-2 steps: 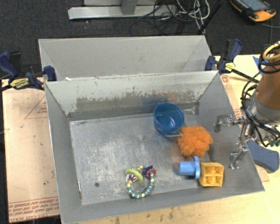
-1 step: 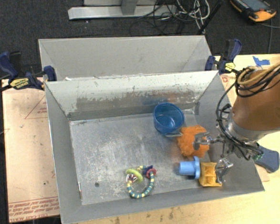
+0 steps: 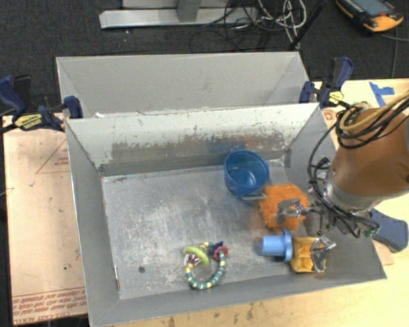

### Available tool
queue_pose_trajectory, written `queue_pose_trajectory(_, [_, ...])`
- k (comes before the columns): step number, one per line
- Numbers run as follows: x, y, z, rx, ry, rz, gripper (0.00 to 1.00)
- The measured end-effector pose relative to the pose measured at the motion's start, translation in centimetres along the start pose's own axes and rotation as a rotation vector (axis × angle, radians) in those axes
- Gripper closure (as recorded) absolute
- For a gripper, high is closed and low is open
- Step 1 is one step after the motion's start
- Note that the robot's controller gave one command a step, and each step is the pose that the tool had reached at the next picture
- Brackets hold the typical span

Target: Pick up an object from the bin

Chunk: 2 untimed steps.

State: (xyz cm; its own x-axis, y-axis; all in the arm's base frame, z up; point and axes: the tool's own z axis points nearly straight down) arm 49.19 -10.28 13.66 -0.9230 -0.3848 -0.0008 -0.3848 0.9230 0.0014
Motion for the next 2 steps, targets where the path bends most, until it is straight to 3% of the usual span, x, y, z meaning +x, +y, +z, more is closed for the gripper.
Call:
queue_pose_trajectory(1, [-0.1, 0.3, 0.8, -0.003, 0.002, -0.038, 0.0])
queue_pose_trajectory(2, [-0.3, -1.4, 3.0, -0.004, 0.004, -0.004, 0.0])
